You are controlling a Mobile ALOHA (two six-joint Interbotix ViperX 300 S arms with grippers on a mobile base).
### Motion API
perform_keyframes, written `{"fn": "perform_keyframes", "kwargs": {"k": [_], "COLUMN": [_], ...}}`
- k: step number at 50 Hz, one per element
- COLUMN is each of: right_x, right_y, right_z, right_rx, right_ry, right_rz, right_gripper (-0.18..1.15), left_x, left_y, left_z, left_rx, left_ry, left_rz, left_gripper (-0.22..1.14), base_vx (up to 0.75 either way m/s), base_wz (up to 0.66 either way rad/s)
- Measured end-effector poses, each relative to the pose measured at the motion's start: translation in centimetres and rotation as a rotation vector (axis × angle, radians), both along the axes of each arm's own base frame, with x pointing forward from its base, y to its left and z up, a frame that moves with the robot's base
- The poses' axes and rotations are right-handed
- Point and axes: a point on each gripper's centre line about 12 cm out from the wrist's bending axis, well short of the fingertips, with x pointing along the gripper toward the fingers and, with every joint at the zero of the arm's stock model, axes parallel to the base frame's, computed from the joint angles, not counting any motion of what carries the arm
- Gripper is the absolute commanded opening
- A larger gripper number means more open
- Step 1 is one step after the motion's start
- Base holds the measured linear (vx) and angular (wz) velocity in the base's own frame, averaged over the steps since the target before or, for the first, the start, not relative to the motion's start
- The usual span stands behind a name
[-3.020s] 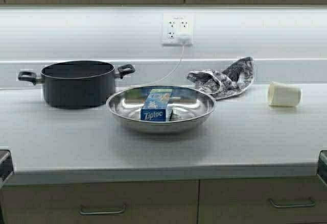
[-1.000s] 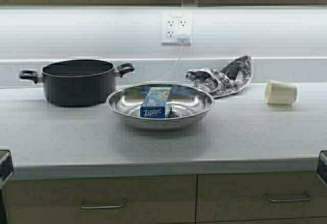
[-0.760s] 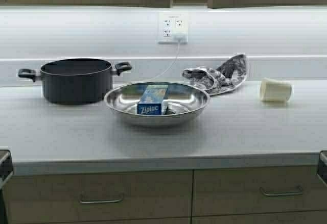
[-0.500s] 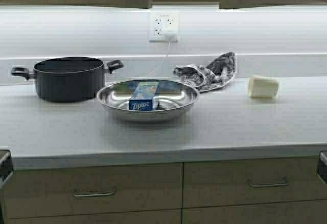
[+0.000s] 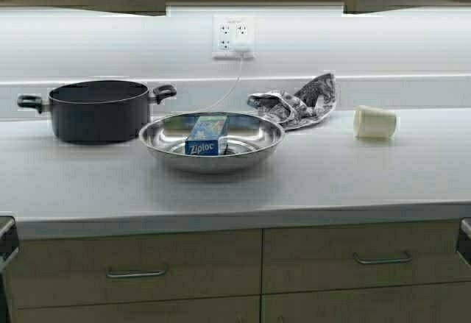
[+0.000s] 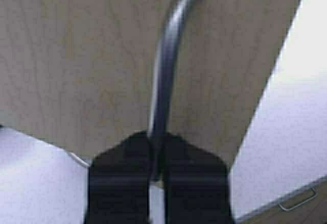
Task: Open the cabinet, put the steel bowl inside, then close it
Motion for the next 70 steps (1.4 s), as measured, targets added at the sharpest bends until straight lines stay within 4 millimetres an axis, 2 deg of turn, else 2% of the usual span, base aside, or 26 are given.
{"fn": "perform_keyframes", "kwargs": {"k": [4, 7, 10, 11, 13, 15, 17, 20, 22, 29, 32, 34, 37, 39, 41, 45, 47, 49, 55, 61, 66, 70], "right_x": [0.0, -0.1, -0.2, -0.2, -0.4, -0.8, -1.3, -2.3, -3.0, -5.1, -6.3, -7.0, -8.2, -8.7, -9.0, -8.7, -8.2, -7.4, -4.8, -1.8, 1.0, 3.0], "right_y": [-0.4, -0.7, -0.8, -0.8, -0.8, -0.9, -1.1, -1.3, -1.1, -2.1, -2.2, -2.1, -1.0, 0.3, 1.5, 3.7, 4.7, 5.7, 7.5, 9.3, 9.5, 9.1], "right_z": [0.0, -0.1, 0.0, -0.1, 0.0, 0.0, -0.1, -0.7, -1.0, -0.2, 0.2, 0.6, 1.2, 1.4, 1.7, 1.9, 1.8, 1.6, 1.1, 2.2, 2.5, 1.7], "right_rx": [-0.003, -0.006, -0.013, -0.017, -0.03, -0.041, -0.057, -0.075, -0.101, -0.113, -0.117, -0.111, -0.104, -0.102, -0.092, -0.071, -0.065, -0.059, -0.052, -0.06, -0.069, -0.083], "right_ry": [0.007, 0.016, 0.031, 0.041, 0.061, 0.086, 0.122, 0.188, 0.22, 0.26, 0.26, 0.249, 0.223, 0.201, 0.175, 0.13, 0.12, 0.106, 0.089, 0.045, 0.038, 0.059], "right_rz": [-0.013, -0.019, -0.018, -0.018, -0.014, -0.009, -0.006, 0.001, 0.02, 0.008, 0.022, 0.031, 0.091, 0.15, 0.201, 0.271, 0.29, 0.305, 0.302, 0.301, 0.263, 0.229], "right_gripper": [0.18, 0.38, 0.68, 0.81, 0.99, 1.08, 1.08, 1.03, 1.01, 0.98, 0.94, 0.88, 0.73, 0.59, 0.44, 0.06, -0.05, -0.06, 0.09, 0.06, 0.06, 0.06], "left_x": [-0.6, -0.8, -0.9, -0.9, -0.9, -1.0, -1.0, -1.1, -1.3, -2.9, -4.0, -4.8, -5.9, -6.4, -6.7, -7.0, -7.0, -6.9, -6.2, -4.9, -3.0, -1.4], "left_y": [0.6, 0.8, 0.8, 0.8, 0.7, 0.7, 0.6, 0.6, 0.8, 1.9, 2.0, 2.1, 1.7, 1.1, 0.4, -1.3, -2.3, -3.5, -7.7, -11.7, -13.8, -15.1], "left_z": [0.3, 0.2, -0.1, -0.2, -0.3, -0.3, -0.1, 0.5, 0.6, 0.4, 0.7, 0.9, 1.1, 1.3, 1.6, 2.3, 2.5, 2.7, 2.0, 0.5, -0.5, -1.1], "left_rx": [0.0, 0.014, 0.061, 0.072, 0.088, 0.099, 0.098, 0.096, 0.099, 0.105, 0.113, 0.117, 0.12, 0.126, 0.123, 0.101, 0.091, 0.087, 0.1, 0.103, 0.086, 0.081], "left_ry": [-0.007, -0.002, 0.012, 0.02, 0.032, 0.04, 0.043, 0.028, 0.028, 0.052, 0.069, 0.08, 0.09, 0.084, 0.07, 0.028, 0.014, 0.004, 0.009, -0.003, -0.017, -0.025], "left_rz": [0.004, 0.0, -0.022, -0.028, -0.038, -0.048, -0.053, -0.057, -0.056, -0.058, -0.088, -0.111, -0.156, -0.194, -0.228, -0.288, -0.316, -0.348, -0.434, -0.458, -0.426, -0.399], "left_gripper": [0.1, 0.26, 0.52, 0.63, 0.83, 1.02, 1.11, 1.07, 0.99, 0.75, 0.5, 0.27, -0.05, -0.15, -0.12, 0.05, 0.09, 0.08, 0.02, 0.03, 0.03, 0.03], "base_vx": [0.01, 0.01, 0.01, 0.0, 0.0, 0.0, 0.01, 0.01, 0.0, -0.02, -0.01, -0.01, -0.02, -0.03, -0.03, -0.04, -0.05, -0.05, -0.04, -0.04, -0.04, -0.03], "base_wz": [0.02, 0.02, 0.02, 0.0, 0.0, -0.01, -0.02, -0.01, 0.0, 0.03, 0.01, 0.03, 0.04, 0.05, 0.05, 0.05, 0.05, 0.05, 0.05, 0.04, 0.04, 0.04]}}
